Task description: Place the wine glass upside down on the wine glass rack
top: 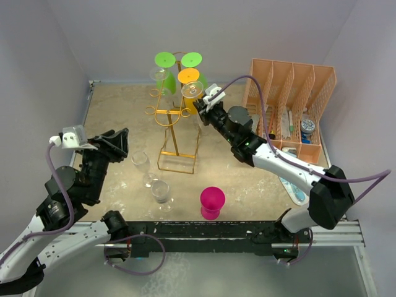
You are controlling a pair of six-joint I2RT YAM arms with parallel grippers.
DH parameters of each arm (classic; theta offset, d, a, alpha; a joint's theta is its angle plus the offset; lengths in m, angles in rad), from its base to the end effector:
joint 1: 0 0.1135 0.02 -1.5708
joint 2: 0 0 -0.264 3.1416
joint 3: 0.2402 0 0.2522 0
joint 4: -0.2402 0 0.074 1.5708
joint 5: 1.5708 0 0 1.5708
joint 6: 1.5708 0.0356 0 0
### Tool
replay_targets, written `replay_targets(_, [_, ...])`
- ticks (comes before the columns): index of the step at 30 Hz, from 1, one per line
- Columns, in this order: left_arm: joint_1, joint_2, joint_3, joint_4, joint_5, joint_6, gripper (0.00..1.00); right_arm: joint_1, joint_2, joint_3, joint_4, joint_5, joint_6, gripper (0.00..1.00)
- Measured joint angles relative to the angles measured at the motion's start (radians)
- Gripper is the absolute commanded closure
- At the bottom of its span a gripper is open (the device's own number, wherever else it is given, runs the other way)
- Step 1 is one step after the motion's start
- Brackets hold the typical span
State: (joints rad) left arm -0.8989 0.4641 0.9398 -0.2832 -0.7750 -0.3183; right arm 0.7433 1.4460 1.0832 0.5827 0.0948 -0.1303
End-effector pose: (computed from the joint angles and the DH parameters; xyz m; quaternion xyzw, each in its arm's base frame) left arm 0.0642 -0.0407 0.4162 -0.1109 0.6476 -0.2114 0.7236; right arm 0.2557 0.2305 0.3685 -0.2307 0.5816 0.2070 0.7522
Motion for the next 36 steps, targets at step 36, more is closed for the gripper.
replay_targets(36, [0.0,0.042,-0.005,-0.031,-0.04,-0.002,0.53,-0.051,0.121,0.056,0.035,-0.202,-0.06,0.77])
